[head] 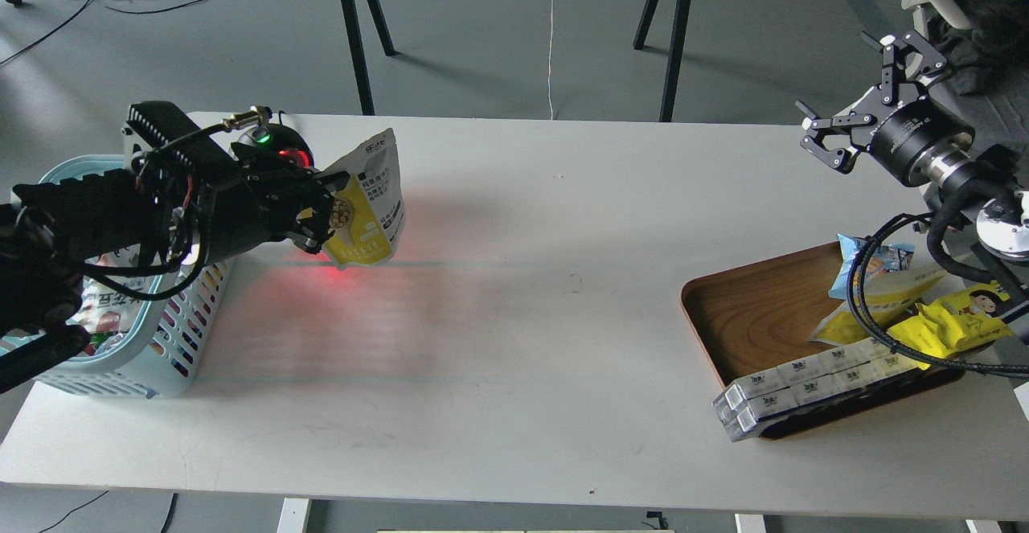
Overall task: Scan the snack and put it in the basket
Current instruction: 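Hold the packet in front of the scanner's red light, then move the packet with the left gripper over the blue basket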
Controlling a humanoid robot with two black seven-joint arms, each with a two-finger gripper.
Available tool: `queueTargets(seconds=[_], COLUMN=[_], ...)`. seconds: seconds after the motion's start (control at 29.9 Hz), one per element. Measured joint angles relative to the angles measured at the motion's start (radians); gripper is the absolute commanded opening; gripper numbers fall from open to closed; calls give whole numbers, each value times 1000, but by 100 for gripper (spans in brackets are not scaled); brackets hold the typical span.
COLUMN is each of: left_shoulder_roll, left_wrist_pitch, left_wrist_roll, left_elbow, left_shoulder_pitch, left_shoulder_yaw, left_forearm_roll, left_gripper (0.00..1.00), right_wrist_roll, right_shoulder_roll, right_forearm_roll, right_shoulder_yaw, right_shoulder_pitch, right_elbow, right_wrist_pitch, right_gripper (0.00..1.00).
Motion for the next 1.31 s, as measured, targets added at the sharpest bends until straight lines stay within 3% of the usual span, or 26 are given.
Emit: queueTargets(seconds=[0.33, 0.64, 0.77, 1.07, 1.31], left_shoulder_roll=[3, -1, 19, 227, 446], left_wrist_pitch=[-138, -153, -153, -153, -99], left_wrist_roll=[-26, -30, -55, -160, -189], left_elbow=[0, -2, -2, -2, 22], left_shoulder_pitch=[-68, -78, -105, -184, -186], left_shoulder_yaw=[0, 0, 0, -66, -104], left_forearm_roll=[3, 49, 50, 37, -177], left_gripper=[1, 1, 1, 1, 1], right_wrist_roll=[0, 0, -1, -1, 0], right_shoulder_roll=[0, -1, -1, 0, 8], right_forearm_roll=[0, 0, 0, 0, -2], right_shoulder_yaw=[2, 3, 3, 3, 2], right_shoulder_pitch=[-3, -3, -3, -3, -3], right_elbow=[-1, -1, -1, -2, -3], right_wrist_pitch=[0, 0, 0, 0, 0], right_gripper=[99, 99, 99, 99, 99])
